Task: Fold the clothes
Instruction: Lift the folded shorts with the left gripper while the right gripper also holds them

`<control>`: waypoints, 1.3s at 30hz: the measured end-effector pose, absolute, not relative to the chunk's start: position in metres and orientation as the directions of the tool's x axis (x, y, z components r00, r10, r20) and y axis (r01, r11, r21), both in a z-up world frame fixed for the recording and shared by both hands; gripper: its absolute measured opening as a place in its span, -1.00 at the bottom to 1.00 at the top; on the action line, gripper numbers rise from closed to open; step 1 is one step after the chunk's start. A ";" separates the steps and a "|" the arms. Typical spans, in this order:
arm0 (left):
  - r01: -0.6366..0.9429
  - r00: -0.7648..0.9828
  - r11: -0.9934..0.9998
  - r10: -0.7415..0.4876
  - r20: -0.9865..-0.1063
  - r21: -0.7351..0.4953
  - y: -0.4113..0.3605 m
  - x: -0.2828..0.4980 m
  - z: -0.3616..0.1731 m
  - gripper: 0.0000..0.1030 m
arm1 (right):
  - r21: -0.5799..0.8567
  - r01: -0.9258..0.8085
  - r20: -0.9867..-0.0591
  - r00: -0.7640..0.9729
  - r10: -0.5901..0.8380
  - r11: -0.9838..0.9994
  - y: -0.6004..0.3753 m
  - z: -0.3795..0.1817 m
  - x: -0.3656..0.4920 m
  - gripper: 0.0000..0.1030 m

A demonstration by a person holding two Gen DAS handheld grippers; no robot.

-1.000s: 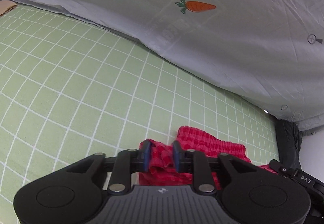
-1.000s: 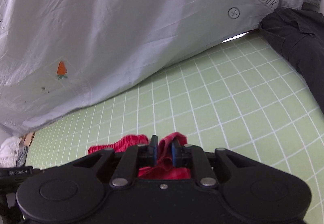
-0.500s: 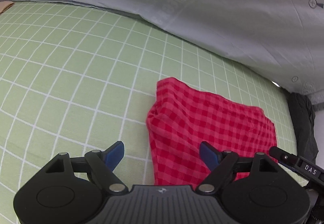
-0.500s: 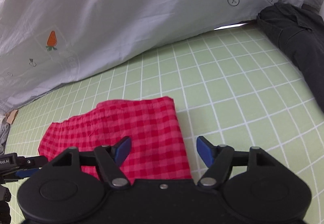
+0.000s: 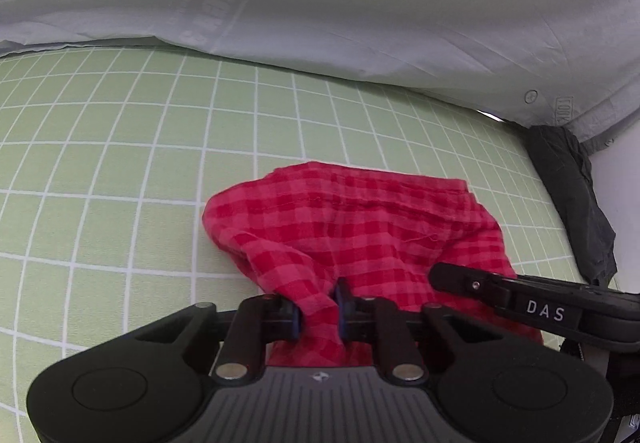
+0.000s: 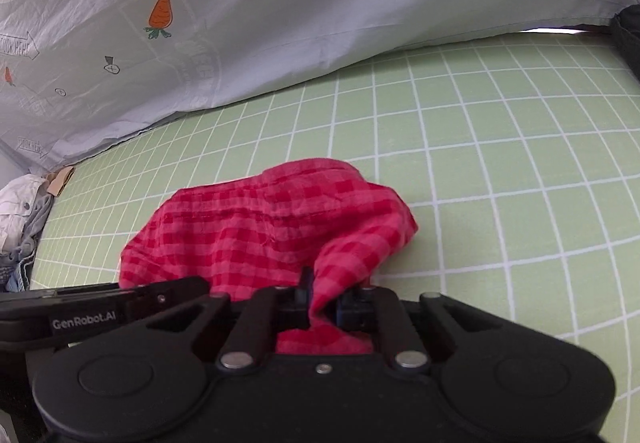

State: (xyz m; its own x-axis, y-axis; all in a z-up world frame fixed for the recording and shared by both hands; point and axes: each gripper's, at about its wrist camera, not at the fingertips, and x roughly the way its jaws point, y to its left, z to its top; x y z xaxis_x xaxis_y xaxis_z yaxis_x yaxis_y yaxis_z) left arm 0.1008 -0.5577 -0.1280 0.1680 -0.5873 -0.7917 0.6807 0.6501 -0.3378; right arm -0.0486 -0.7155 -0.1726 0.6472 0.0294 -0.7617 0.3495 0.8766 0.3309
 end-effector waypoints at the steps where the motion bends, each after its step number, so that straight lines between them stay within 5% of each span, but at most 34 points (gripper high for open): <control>1: 0.693 0.159 0.635 -0.597 -0.786 -0.342 -0.558 0.097 -0.124 -0.80 | 0.330 0.343 -0.758 0.652 0.030 0.880 -0.710 -0.168 -0.051 -0.86; 13: 0.718 0.139 0.556 -0.703 -0.697 -0.418 -0.506 0.031 -0.065 -0.83 | 0.315 0.357 -0.682 0.730 -0.052 0.879 -0.649 -0.103 -0.136 -0.87; 25: 0.811 0.026 0.422 -0.718 -0.695 -0.406 -0.472 -0.048 -0.058 -0.83 | 0.314 0.521 -0.693 0.697 -0.184 0.794 -0.606 -0.105 -0.243 -0.87; 39: 0.826 0.050 0.422 -0.715 -0.698 -0.374 -0.592 -0.154 -0.044 -0.83 | 0.339 0.539 -0.666 0.716 -0.207 0.771 -0.733 -0.107 -0.336 -0.87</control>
